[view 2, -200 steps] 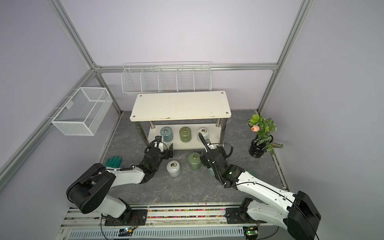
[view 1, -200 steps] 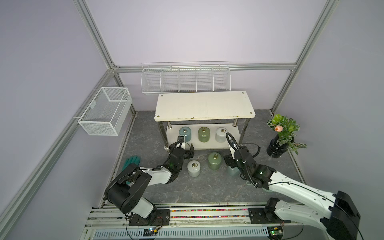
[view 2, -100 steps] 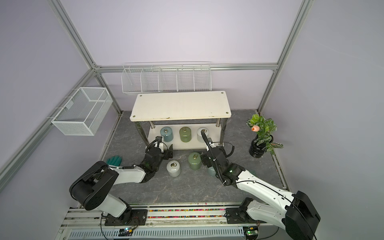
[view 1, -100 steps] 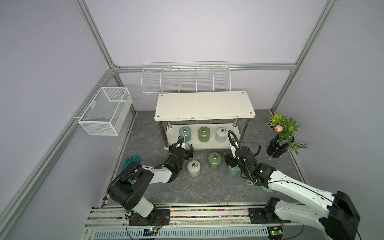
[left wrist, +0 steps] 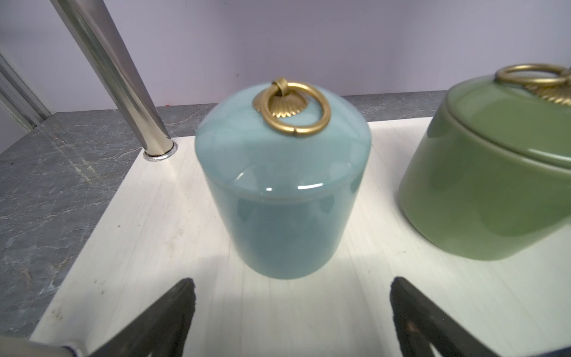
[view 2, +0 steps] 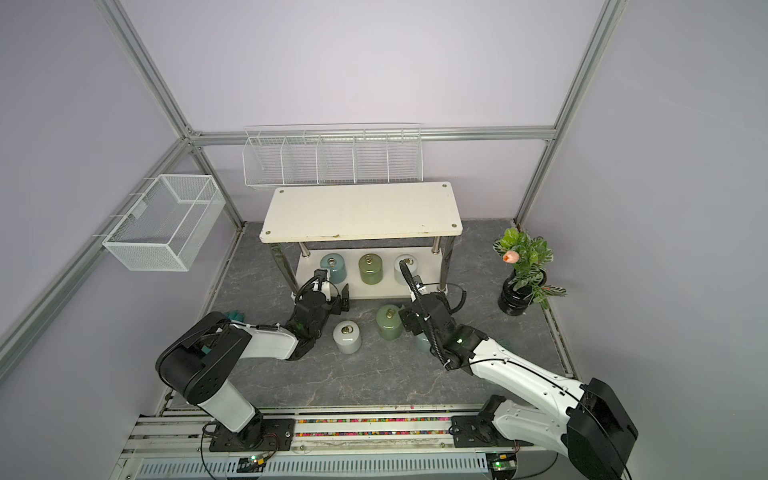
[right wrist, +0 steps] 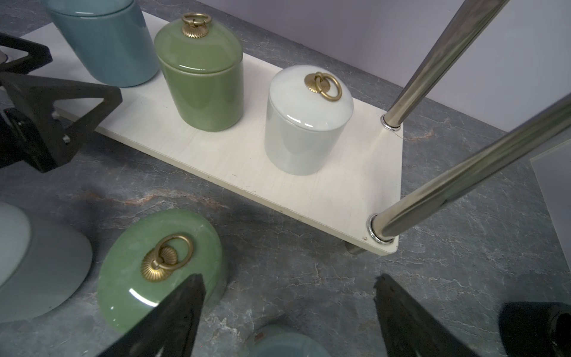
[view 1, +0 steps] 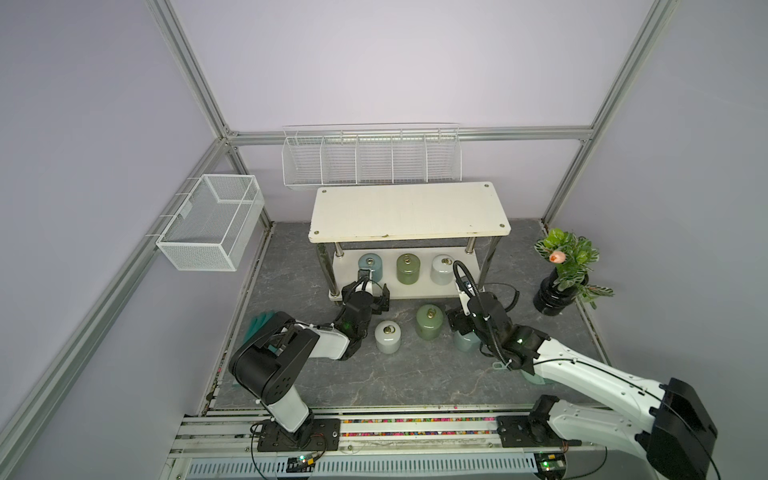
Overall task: Remove the tea canisters from the shelf
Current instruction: Pick up the tea canister from the shelf.
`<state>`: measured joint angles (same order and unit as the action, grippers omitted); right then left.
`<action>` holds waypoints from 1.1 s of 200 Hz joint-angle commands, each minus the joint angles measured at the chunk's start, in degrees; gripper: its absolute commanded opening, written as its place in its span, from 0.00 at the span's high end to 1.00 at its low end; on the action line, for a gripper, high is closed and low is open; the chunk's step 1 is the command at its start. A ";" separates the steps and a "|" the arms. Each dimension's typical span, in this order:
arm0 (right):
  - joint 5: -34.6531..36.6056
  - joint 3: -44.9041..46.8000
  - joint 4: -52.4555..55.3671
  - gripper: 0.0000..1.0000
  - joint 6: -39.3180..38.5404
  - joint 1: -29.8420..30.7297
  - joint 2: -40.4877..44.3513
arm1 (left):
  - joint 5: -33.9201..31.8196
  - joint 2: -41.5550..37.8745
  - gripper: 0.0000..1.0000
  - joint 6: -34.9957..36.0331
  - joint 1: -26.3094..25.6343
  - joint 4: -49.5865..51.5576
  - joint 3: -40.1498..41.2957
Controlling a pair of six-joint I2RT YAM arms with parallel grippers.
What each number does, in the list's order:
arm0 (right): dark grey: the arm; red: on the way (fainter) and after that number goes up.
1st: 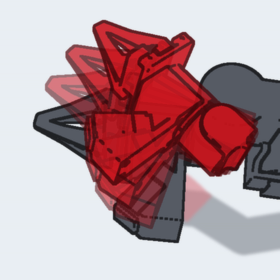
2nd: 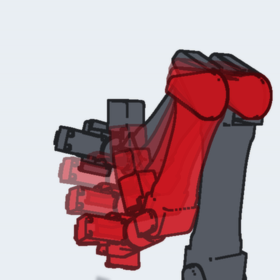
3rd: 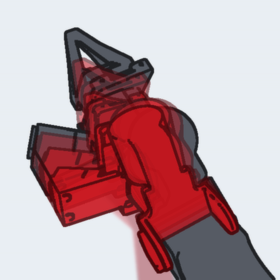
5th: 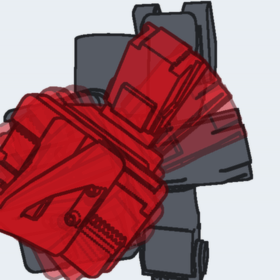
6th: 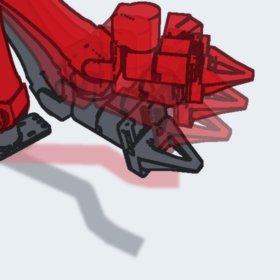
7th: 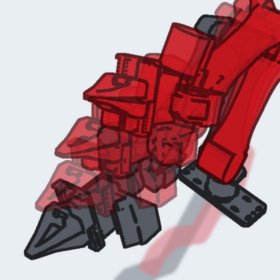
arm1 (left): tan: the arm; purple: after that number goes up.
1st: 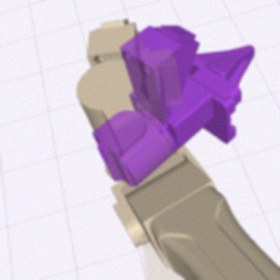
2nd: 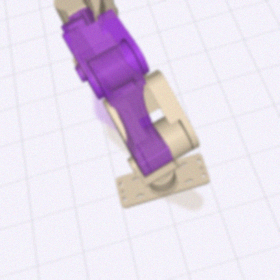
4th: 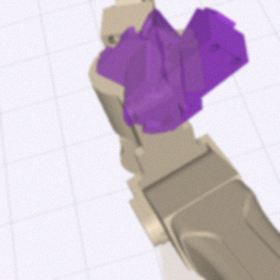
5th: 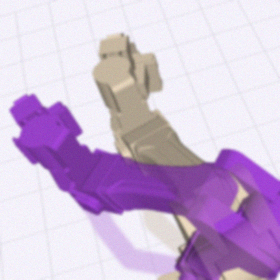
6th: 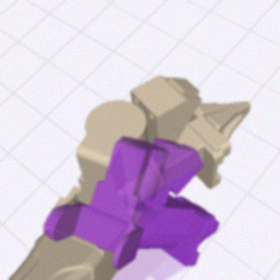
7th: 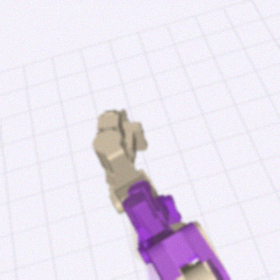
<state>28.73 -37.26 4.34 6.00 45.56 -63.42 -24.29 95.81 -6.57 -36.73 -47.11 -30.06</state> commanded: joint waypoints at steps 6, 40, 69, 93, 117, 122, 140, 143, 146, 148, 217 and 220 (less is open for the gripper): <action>-0.51 -1.24 -1.30 0.11 0.33 -0.30 -0.57 | -0.82 2.12 0.00 0.81 0.82 -1.83 -2.29; -0.54 -1.24 -1.26 0.11 0.02 -0.30 -0.39 | -0.83 4.53 0.00 0.41 1.64 -4.20 -3.47; -0.66 -1.67 -1.16 0.11 -0.55 -0.25 -0.73 | -0.33 6.89 0.00 -0.37 1.98 -5.49 -4.23; -0.61 -2.28 -0.82 0.11 -0.72 -0.25 -1.44 | -0.43 7.94 0.00 -1.13 2.12 -5.69 -4.69; -0.87 -2.38 -0.97 0.11 -0.79 -0.26 -1.97 | -0.51 8.14 0.00 -1.67 2.27 -4.28 -5.60; -0.89 -2.38 -1.07 0.11 -0.65 -0.27 -2.10 | -0.55 8.11 0.00 -1.82 2.26 -4.01 -5.74; -1.11 -2.46 -1.34 0.11 -0.67 -0.30 -2.74 | -0.18 8.24 0.00 -3.61 3.03 -1.23 -7.19; -1.06 -2.47 -1.30 0.11 -0.68 -0.28 -2.84 | 0.12 8.25 0.00 -3.93 3.13 -0.70 -7.54; -1.10 -2.47 -1.30 0.11 -0.67 -0.27 -2.97 | 0.29 8.34 0.00 -4.28 3.26 -0.30 -7.84; -1.19 -2.54 -1.34 0.11 -0.65 -0.29 -3.01 | 0.36 8.36 0.00 -4.45 3.31 0.19 -8.06; -1.61 -2.82 -1.97 0.11 -0.92 -0.29 -3.47 | 0.98 9.14 0.00 -7.66 4.12 6.84 -10.89; -1.64 -2.75 -2.02 0.11 -0.95 -0.29 -3.47 | 1.10 9.28 0.00 -7.72 4.12 7.00 -11.04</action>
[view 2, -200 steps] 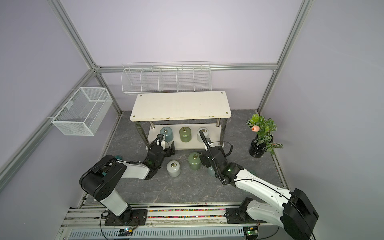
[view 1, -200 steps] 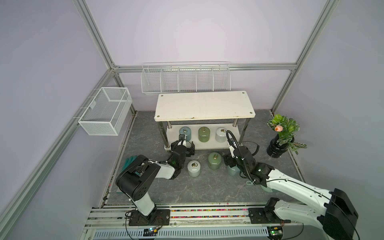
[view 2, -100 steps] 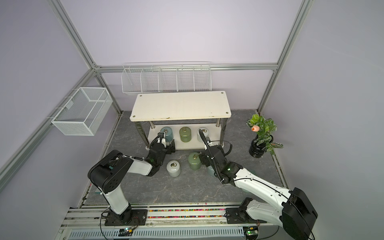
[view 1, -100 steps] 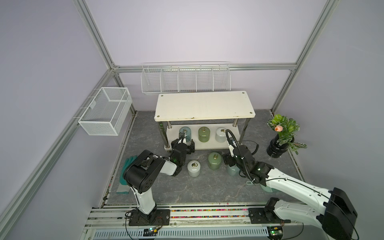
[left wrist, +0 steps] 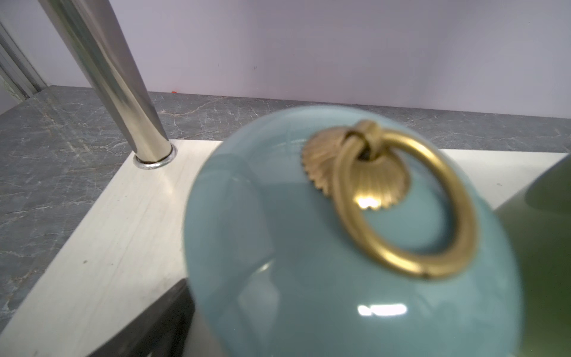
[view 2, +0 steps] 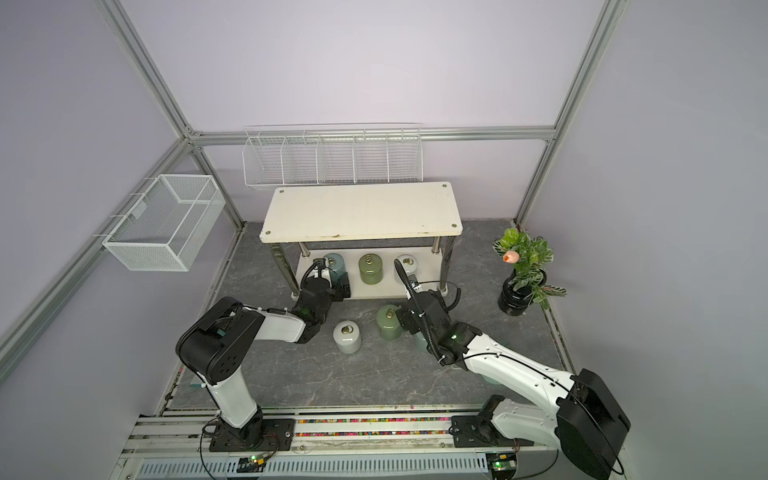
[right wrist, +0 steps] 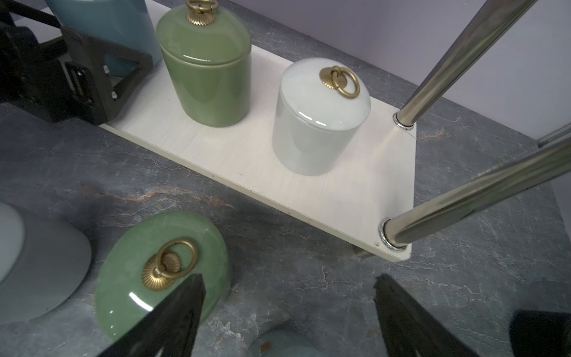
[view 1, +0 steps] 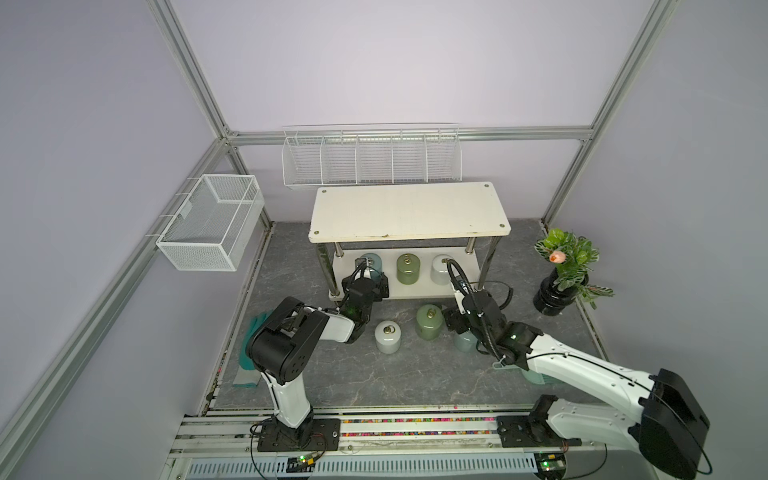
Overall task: Remove the tea canisters from the shelf
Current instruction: Pick up the tea canister from the shelf.
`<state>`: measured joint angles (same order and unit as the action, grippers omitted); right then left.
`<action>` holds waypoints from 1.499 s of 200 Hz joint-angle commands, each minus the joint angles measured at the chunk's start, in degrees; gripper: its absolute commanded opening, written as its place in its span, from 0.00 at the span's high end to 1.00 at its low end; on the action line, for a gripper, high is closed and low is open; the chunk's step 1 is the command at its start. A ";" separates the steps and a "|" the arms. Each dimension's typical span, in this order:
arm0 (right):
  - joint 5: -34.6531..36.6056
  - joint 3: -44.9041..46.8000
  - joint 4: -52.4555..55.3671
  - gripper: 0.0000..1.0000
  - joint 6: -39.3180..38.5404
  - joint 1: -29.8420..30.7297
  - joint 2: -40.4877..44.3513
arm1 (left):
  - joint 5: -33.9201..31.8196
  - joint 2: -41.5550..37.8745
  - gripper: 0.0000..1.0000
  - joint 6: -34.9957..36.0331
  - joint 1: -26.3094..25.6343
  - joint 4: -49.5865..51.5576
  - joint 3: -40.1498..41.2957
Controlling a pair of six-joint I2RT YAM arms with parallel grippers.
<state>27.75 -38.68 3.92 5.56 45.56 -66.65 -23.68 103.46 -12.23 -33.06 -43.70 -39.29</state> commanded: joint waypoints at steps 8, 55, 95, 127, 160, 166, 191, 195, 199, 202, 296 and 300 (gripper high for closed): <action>-0.62 -1.29 -1.54 0.11 -0.43 -0.29 -0.15 | 0.57 2.03 0.00 -2.18 0.38 4.06 -2.17; -0.83 -1.14 -1.56 0.11 -0.32 -0.30 0.02 | 0.76 3.88 0.00 -3.02 0.45 4.37 -3.33; -1.12 -1.30 -1.66 0.11 -0.23 -0.29 -0.23 | 1.10 4.18 0.00 -3.23 0.43 6.06 -4.11; -1.29 -1.40 -1.73 0.11 -0.05 -0.28 -0.37 | 1.70 4.91 0.00 -3.93 0.43 8.03 -5.17; -1.38 -1.40 -1.59 0.11 -0.08 -0.30 -0.06 | 2.41 5.79 0.00 -5.16 0.42 9.26 -5.98; -1.34 -1.40 -1.60 0.11 -0.05 -0.30 -0.01 | 2.42 5.87 0.00 -5.31 0.45 9.32 -6.06; -1.38 -1.37 -1.42 0.11 0.01 -0.29 0.11 | 2.50 6.09 0.00 -5.35 0.45 9.53 -6.13; -1.48 -1.40 -1.44 0.11 0.13 -0.30 0.06 | 2.52 6.14 0.00 -5.40 0.42 9.56 -6.07; -1.52 -1.40 -1.39 0.11 0.13 -0.25 0.03 | 2.48 6.21 0.00 -5.43 0.40 9.59 -6.03; -1.53 -1.39 -1.44 0.11 0.15 -0.29 0.03 | 2.50 6.22 0.00 -5.45 0.40 9.55 -6.04; -1.58 -1.66 -1.28 0.11 0.30 -0.29 -0.28 | 1.31 7.87 0.06 -7.09 0.45 8.58 -5.49; -1.64 -1.67 -1.21 0.11 0.32 -0.29 -0.32 | 1.39 7.86 0.06 -7.11 0.45 8.82 -5.58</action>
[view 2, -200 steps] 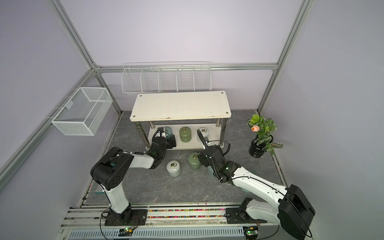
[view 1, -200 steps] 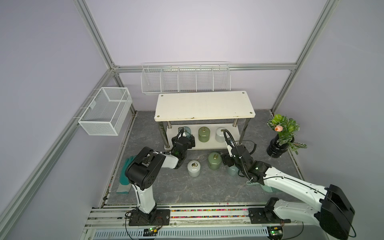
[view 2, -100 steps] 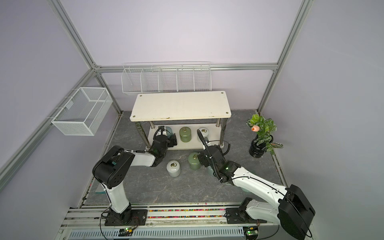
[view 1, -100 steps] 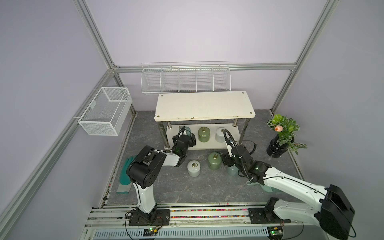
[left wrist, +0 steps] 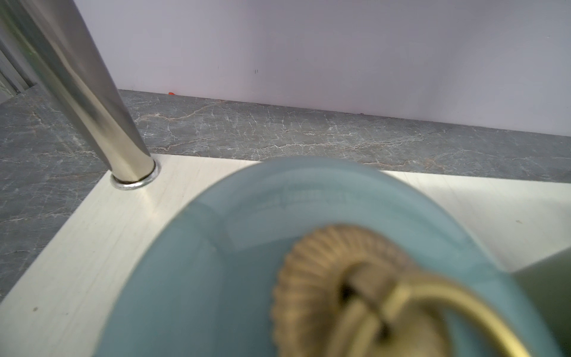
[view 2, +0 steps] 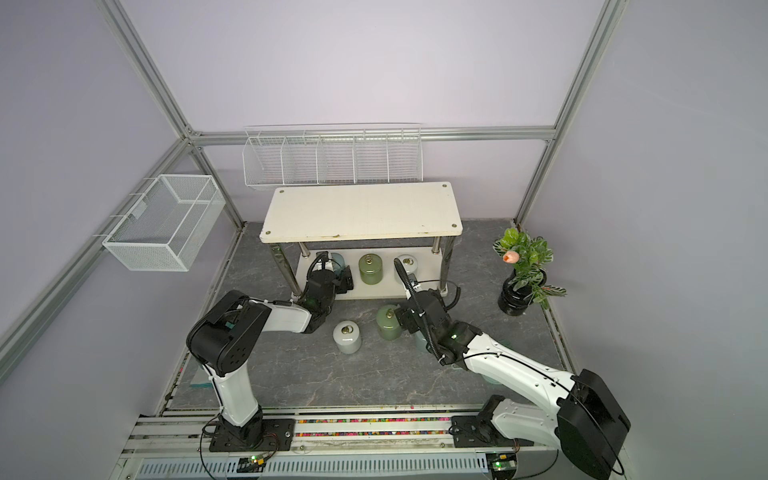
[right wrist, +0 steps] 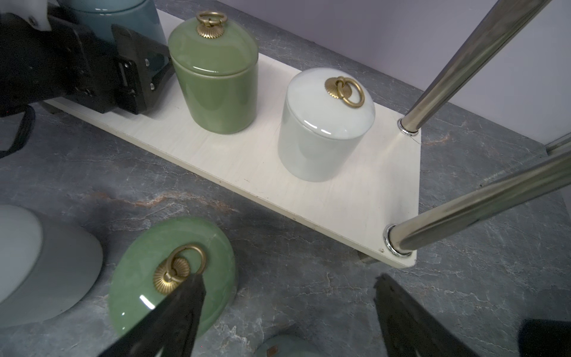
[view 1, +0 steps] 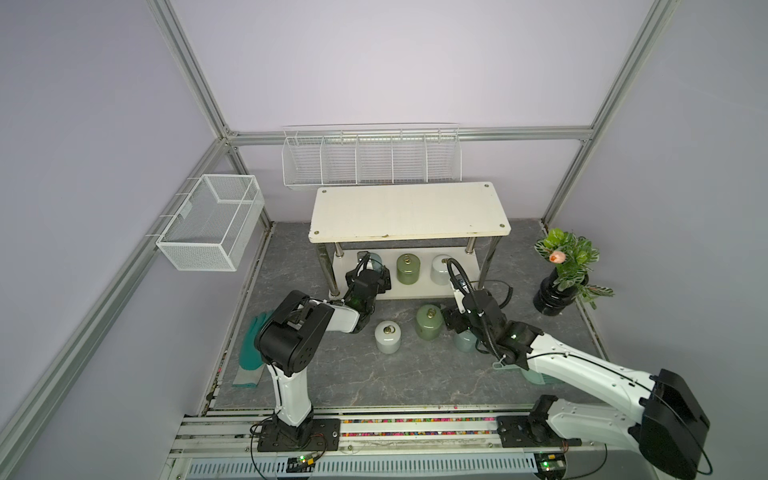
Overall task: Remove the tea canisters from the shelf
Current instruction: Pick up the tea canister from the shelf.
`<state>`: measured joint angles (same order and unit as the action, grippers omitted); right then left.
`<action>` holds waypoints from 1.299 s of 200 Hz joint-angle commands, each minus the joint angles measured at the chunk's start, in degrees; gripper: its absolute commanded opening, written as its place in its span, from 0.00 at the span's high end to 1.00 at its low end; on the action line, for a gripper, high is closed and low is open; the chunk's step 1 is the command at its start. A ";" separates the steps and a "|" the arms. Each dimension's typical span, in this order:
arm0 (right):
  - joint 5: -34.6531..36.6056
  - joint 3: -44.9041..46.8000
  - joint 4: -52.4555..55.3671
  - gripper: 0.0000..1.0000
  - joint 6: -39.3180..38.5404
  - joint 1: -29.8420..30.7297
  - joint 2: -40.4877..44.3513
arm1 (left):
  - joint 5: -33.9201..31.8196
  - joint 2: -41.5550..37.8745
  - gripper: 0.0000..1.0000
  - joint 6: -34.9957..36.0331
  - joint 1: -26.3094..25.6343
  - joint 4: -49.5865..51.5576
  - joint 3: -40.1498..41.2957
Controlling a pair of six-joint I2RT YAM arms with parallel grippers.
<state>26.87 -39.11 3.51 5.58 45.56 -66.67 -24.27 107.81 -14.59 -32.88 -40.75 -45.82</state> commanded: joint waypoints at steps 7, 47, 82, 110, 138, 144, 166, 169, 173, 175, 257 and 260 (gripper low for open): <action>-0.77 -1.23 -0.81 0.11 0.28 -0.30 -0.22 | 2.03 3.57 0.07 -4.76 0.26 6.15 0.80; -0.87 -1.22 -0.93 0.11 0.26 -0.25 -0.53 | 2.21 3.83 0.10 -4.92 0.25 6.13 1.19; -0.99 -1.29 -1.04 0.11 0.30 -0.30 -0.64 | 1.81 3.98 0.14 -5.27 0.22 5.34 2.11; -1.05 -1.32 -0.99 0.11 0.39 -0.29 -0.74 | 1.33 3.90 0.15 -5.40 0.27 4.63 3.08; -1.21 -1.36 -1.22 0.11 0.44 -0.30 -1.00 | 1.16 3.55 0.16 -5.62 0.21 4.11 4.35; -1.30 -1.47 -1.22 0.11 0.48 -0.23 -1.05 | 1.13 3.55 0.17 -5.77 0.24 4.11 4.62; -1.24 -1.49 -1.15 0.11 0.35 -0.28 -1.19 | 1.24 3.46 0.18 -6.12 0.28 4.25 5.46; -1.21 -1.40 -1.19 0.11 0.38 -0.28 -1.08 | 1.22 3.46 0.18 -6.17 0.28 4.25 5.55; -1.21 -1.36 -1.29 0.11 0.36 -0.27 -1.04 | 1.24 3.31 0.18 -6.16 0.25 4.12 5.79; -1.21 -1.33 -1.31 0.11 0.34 -0.29 -1.01 | 1.24 3.27 0.18 -6.16 0.23 4.04 5.89; -1.38 -0.88 -2.07 0.11 0.24 -0.30 -0.77 | 1.03 0.45 0.18 -5.55 0.00 6.45 7.86; -1.43 -0.88 -2.10 0.11 0.24 -0.30 -0.74 | 1.06 0.36 0.18 -5.59 -0.02 6.66 7.86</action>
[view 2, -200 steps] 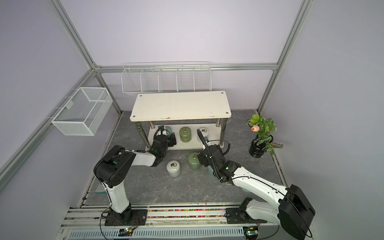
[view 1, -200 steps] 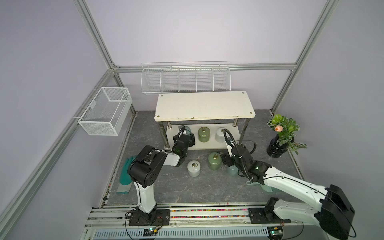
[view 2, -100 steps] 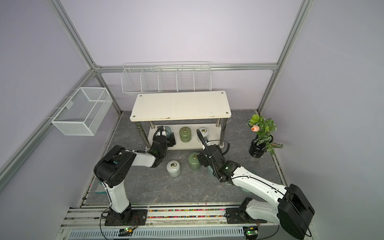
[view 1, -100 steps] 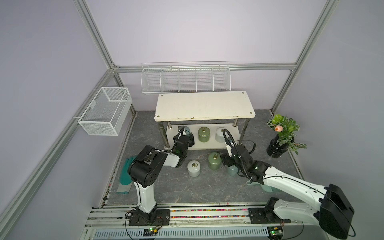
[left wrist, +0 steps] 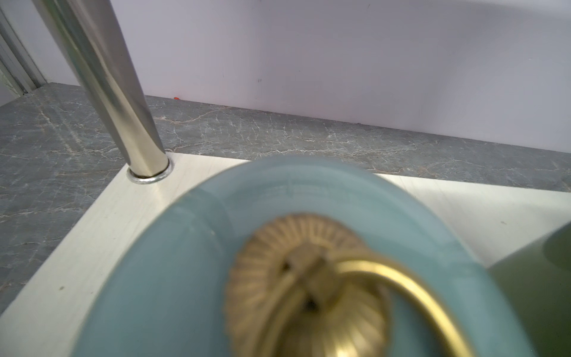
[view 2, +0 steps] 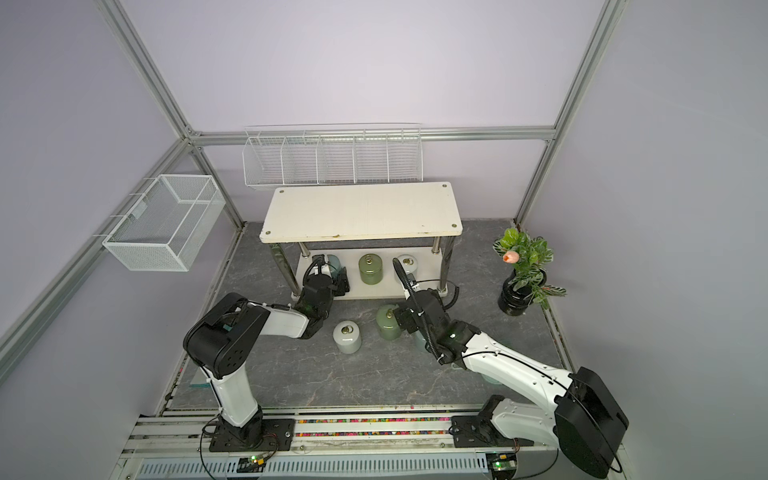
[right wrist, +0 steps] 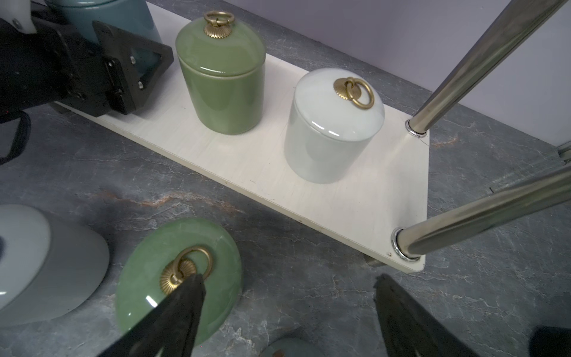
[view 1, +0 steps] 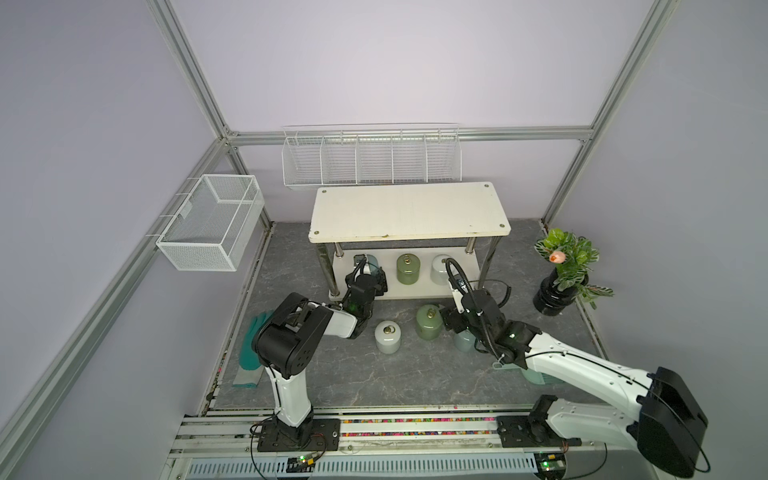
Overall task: Remove the tea canisters from the shelf
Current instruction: Pick up the tea canister from the shelf.
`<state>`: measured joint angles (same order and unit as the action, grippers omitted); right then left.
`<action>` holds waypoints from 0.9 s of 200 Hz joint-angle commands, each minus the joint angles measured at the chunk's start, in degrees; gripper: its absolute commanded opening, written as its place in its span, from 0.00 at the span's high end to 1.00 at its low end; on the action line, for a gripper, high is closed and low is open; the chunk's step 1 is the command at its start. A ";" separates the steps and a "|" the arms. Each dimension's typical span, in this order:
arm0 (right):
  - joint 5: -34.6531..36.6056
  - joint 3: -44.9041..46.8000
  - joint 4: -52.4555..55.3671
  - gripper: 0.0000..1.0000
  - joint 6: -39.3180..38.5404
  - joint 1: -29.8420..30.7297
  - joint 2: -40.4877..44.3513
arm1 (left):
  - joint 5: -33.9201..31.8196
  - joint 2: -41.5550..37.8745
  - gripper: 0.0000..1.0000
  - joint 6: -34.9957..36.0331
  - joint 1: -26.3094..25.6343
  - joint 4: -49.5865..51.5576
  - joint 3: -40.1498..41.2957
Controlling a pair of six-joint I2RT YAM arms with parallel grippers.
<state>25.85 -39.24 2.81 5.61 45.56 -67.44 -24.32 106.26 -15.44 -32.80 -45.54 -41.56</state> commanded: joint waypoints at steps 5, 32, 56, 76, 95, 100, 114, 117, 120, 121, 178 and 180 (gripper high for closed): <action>-0.38 -0.66 -1.47 0.11 0.24 -0.30 0.13 | 0.96 1.82 0.18 -4.70 -0.15 11.84 3.51; -0.36 -0.27 -1.64 0.11 0.25 -0.26 0.90 | 0.35 1.29 0.19 -4.17 -0.77 12.79 3.38; -0.38 0.04 -1.87 0.11 0.26 -0.23 1.35 | -1.31 0.91 0.19 -2.97 -1.98 13.67 3.07; -0.53 0.14 -2.03 0.11 0.22 -0.22 1.34 | -2.49 0.54 0.20 -1.97 -2.80 14.97 2.56; -0.66 0.13 -2.28 0.11 0.25 -0.21 1.26 | -4.03 0.11 0.20 -1.54 -3.39 15.18 2.78; -0.65 0.22 -2.26 0.11 0.25 -0.18 1.26 | -4.37 -0.08 0.20 -1.52 -3.52 15.29 2.87; -0.73 0.31 -2.35 0.11 0.28 -0.21 1.26 | -4.96 -0.57 0.20 -1.09 -3.78 15.13 3.07; -0.65 0.31 -2.33 0.11 0.24 -0.21 1.26 | -5.11 -0.63 0.20 -0.93 -3.81 15.21 3.08; -0.67 0.36 -2.34 0.11 0.27 -0.21 1.26 | -5.36 -0.75 0.20 -0.79 -3.85 15.29 3.09; -0.64 0.34 -2.36 0.11 0.27 -0.25 1.26 | -5.46 -0.77 0.20 -0.76 -3.85 15.34 3.08; -0.80 0.13 -2.32 0.11 0.27 -0.26 1.15 | -7.64 -2.41 0.21 0.59 -4.41 14.80 3.59; -0.82 0.11 -2.33 0.11 0.23 -0.24 1.10 | -7.76 -2.45 0.21 0.59 -4.39 14.72 3.59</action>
<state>25.63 -39.24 1.76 5.61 45.56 -67.24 -31.66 103.18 -14.28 -36.82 -39.24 -40.49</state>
